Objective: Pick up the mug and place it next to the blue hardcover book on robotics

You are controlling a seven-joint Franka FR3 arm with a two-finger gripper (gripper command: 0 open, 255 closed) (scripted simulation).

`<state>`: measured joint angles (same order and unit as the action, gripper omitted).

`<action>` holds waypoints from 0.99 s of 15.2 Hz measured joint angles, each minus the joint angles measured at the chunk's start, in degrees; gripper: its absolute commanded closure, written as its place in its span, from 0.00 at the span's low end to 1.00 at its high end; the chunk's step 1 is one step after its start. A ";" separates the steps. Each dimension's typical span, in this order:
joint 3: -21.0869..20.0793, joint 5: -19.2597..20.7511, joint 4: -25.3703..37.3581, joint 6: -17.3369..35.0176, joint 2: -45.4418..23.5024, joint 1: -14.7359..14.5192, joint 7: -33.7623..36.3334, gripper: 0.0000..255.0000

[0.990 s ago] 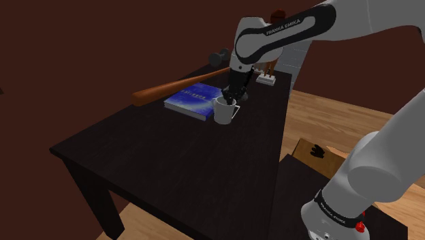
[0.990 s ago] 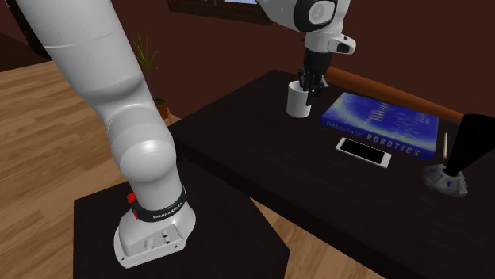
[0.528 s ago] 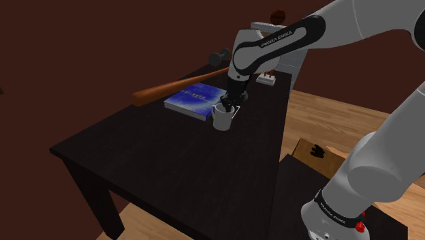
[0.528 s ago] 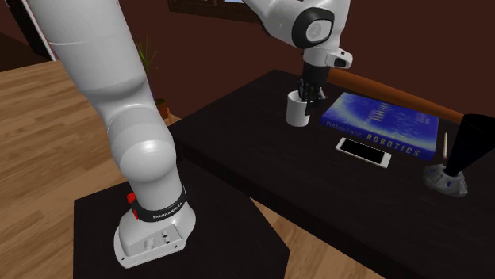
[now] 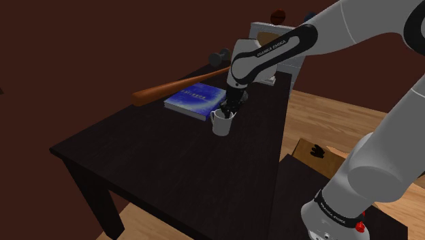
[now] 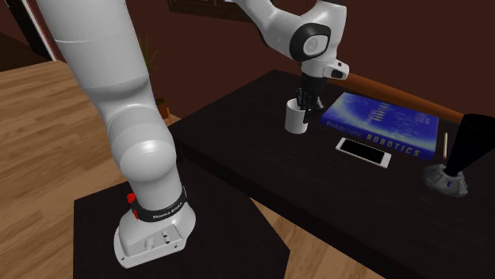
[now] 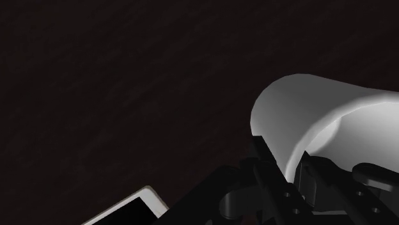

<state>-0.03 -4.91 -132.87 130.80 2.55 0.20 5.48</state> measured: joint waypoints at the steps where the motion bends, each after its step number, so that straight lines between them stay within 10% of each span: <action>1: 0.00 0.00 -0.02 0.04 -0.01 0.00 0.00 1.00; 3: 0.00 -0.01 -0.05 0.08 -0.01 0.00 0.00 1.00; 4: 0.00 -0.01 -0.05 0.08 -0.01 0.00 0.00 0.00; 15: 0.20 0.42 3.23 -6.34 3.22 0.21 0.27 0.00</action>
<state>0.17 -4.49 -129.64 124.45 5.78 0.41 5.75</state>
